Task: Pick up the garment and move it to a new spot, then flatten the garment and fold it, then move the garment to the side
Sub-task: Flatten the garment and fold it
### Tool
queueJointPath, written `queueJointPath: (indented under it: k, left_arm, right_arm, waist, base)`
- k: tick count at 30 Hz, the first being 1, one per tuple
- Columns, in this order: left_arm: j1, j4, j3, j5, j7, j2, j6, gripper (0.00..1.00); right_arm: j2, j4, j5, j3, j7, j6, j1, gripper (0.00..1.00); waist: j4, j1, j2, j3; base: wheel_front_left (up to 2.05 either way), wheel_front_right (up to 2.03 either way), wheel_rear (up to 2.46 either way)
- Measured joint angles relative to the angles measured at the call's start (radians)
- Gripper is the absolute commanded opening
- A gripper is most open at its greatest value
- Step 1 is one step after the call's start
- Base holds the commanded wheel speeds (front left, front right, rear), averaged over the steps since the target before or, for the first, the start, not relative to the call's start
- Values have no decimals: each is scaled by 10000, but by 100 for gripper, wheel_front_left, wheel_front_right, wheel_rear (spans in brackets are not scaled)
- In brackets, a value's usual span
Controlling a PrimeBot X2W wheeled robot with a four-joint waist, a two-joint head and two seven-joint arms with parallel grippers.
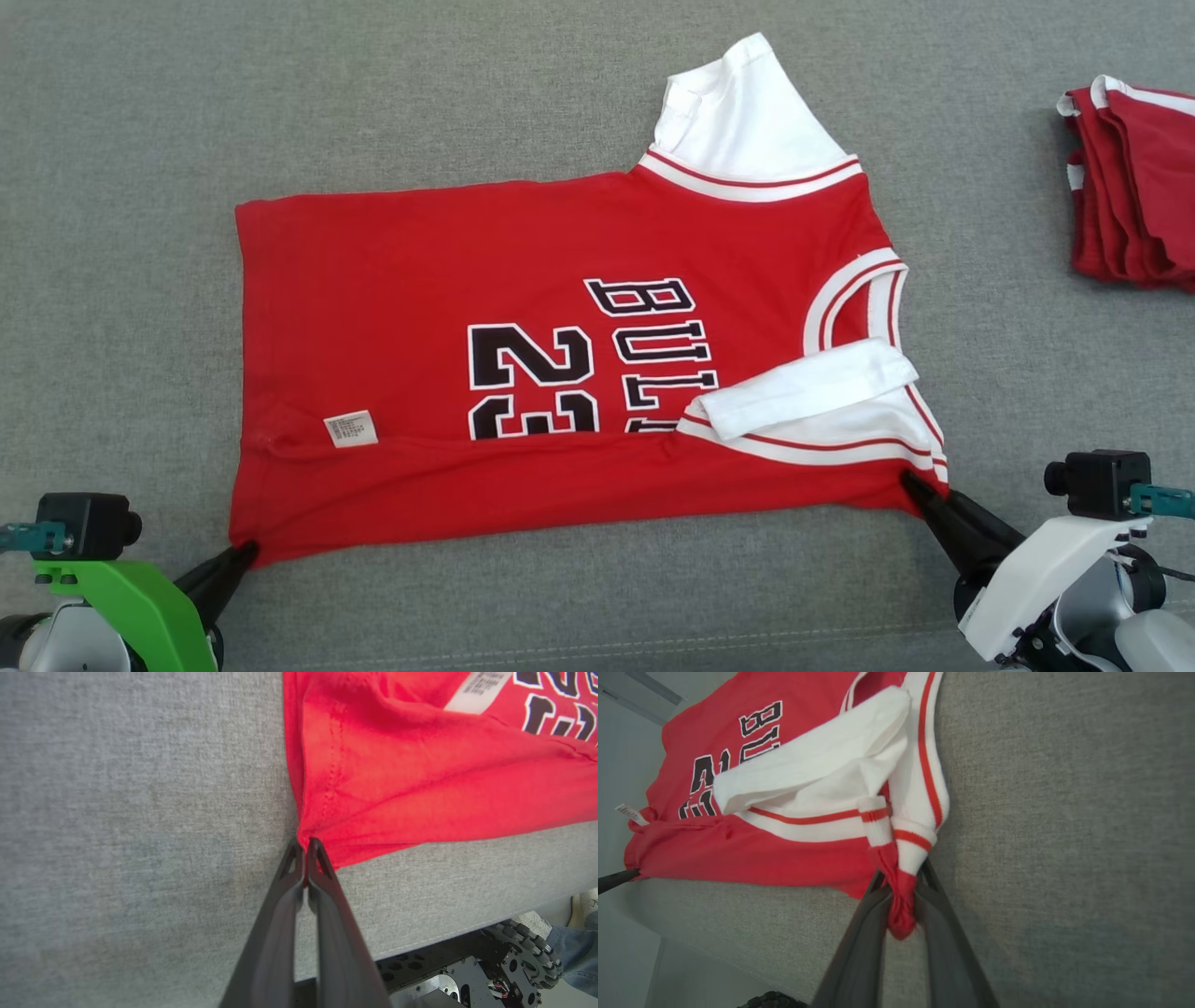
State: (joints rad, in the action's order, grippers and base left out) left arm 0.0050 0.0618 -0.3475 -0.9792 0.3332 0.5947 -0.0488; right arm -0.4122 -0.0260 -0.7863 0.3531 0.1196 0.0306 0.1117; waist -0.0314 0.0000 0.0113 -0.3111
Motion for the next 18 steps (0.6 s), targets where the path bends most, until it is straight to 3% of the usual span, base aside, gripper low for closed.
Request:
queueJointPath:
  k: [2, 3, 4, 5, 6, 7, 8, 9, 10, 12, 18]
  left_arm:
    - [4, -48, -4, 2, 0, 0, 31, 31]
    - [7, -63, -4, 4, 0, 0, 69, 49]
    - [8, -71, 8, 4, 0, -15, 140, 57]
    - [8, -84, 0, 8, 0, -21, 146, 49]
    - [9, -109, -6, 17, 2, -21, 151, 51]
    - [10, -123, -4, 21, 2, -21, 184, 60]
    - [14, -136, -4, 21, 2, -21, 203, 64]
    - [23, -157, -2, 21, 2, -21, 226, 83]
    - [50, -180, 13, 19, 10, -19, 247, 85]
    - [163, -349, 54, 12, 35, 21, 316, 100]
    - [154, -784, 290, 161, 123, 420, 489, 100]
  right_arm:
    - [-27, 2, 40, 6, 56, -63, -9, 47]
    - [-29, 0, 29, 4, 82, -63, -9, 60]
    - [-25, 2, 6, 2, 123, -69, -9, 62]
    - [-15, -2, 8, 0, 130, -77, -11, 80]
    - [-13, -4, 10, -2, 130, -113, -16, 93]
    - [-13, -8, 10, -10, 130, -150, -21, 100]
    - [-15, -8, 12, -17, 130, -150, -25, 100]
    - [-15, -15, 19, -19, 132, -151, -35, 100]
    - [-15, -42, 35, -23, 132, -163, -57, 100]
    - [-19, -117, 38, -63, 134, -163, -110, 100]
    - [-372, -433, 58, -224, 299, -163, -288, 100]
  waist:
    - [-14, 0, 0, -23]
    - [-22, 0, 0, -33]
    - [-28, 0, 0, -43]
    - [-33, 0, 0, -53]
    - [-37, 0, 0, -61]
    - [-41, 0, 0, -70]
    - [-46, 0, 0, -79]
    - [-52, 0, 0, -87]
    - [-61, 0, 0, -96]
    - [-85, 0, 0, -136]
    - [-123, 0, 0, -272]
  base:
    - [0, 0, 0]
    - [0, 0, 0]
    - [0, 0, 0]
    - [0, 0, 0]
    - [0, 0, 0]
    - [0, 0, 0]
    - [0, 0, 0]
    - [0, 0, 0]
    - [0, 0, 0]
    - [0, 0, 0]
    - [0, 0, 0]
